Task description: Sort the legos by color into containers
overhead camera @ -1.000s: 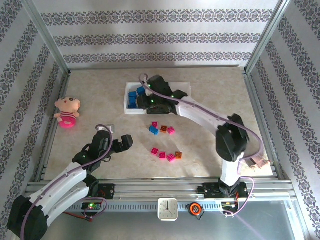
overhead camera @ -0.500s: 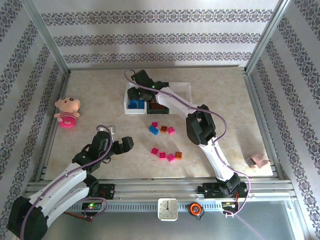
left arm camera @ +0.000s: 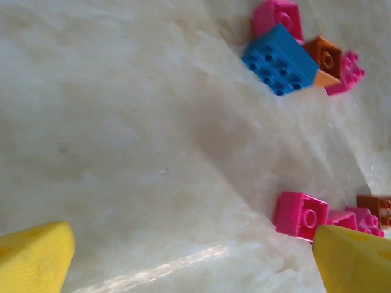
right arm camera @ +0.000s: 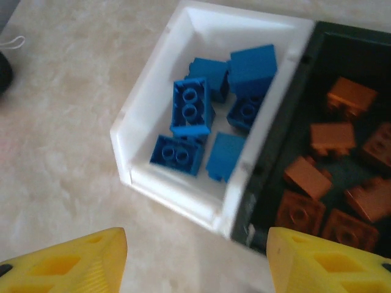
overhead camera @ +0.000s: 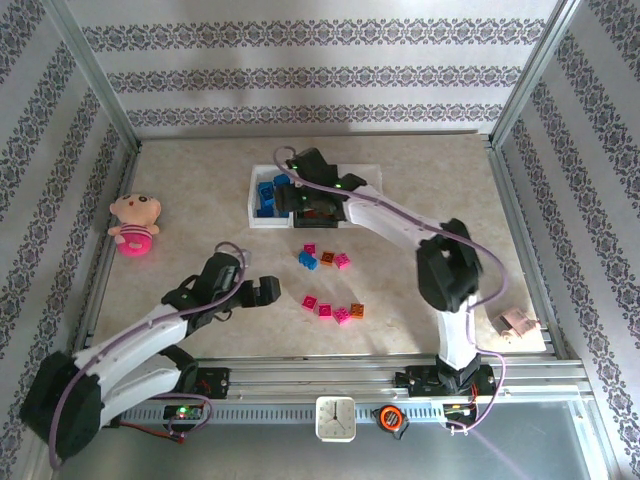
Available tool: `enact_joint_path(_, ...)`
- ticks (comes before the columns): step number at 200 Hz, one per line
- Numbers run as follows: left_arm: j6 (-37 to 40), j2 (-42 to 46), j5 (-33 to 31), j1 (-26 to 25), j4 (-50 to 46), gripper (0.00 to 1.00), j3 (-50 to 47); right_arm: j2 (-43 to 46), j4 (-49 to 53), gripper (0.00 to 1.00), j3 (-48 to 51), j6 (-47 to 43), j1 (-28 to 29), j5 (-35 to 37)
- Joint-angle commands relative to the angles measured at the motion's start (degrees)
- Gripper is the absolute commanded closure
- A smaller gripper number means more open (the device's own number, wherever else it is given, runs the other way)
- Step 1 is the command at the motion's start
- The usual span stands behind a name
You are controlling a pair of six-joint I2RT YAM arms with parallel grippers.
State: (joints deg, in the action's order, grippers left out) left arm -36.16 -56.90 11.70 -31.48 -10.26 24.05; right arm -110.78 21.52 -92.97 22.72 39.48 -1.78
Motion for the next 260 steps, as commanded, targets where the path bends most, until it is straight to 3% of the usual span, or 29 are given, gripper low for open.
enact_joint_path(1, 6.0, -6.5, -1.6, -4.9, 4.0, 0.00, 5.4, 8.5, -6.2, 0.37, 10.2, 2.1, -1.9, 0.0)
enact_joint_path(20, 10.3, -15.3, -3.3, -7.9, 3.6, 0.00, 11.0, 14.8, -8.6, 0.37, 19.5, 3.8, -3.3, -0.6)
enact_joint_path(56, 16.8, -29.1, -5.3, -8.7, -1.3, 0.04, 21.7, 23.5, -9.6, 0.36, 30.7, 5.5, -5.6, -0.7)
enact_joint_path(125, 22.0, -41.4, -10.0, -8.9, -1.9, 0.19, 32.8, 29.4, -9.9, 0.36, 35.7, 6.3, -7.4, -0.5)
enact_joint_path(174, 22.6, -46.3, -11.7, -8.9, -1.3, 0.30, 36.0, 30.7, -10.0, 0.36, 36.9, 6.4, -8.2, -0.7)
enact_joint_path(209, 22.6, -47.0, -12.1, -8.9, -1.1, 0.45, 36.2, 31.6, -10.0, 0.36, 37.4, 6.4, -8.7, -0.7)
enact_joint_path(234, 21.5, -43.5, -11.5, -8.9, -1.0, 0.58, 35.0, 32.0, -9.8, 0.36, 37.5, 6.4, -9.2, -0.7)
enact_joint_path(260, 19.4, -36.1, -11.4, -8.6, -0.2, 0.62, 31.9, 32.6, -9.8, 0.35, 37.9, 6.5, -9.6, -0.8)
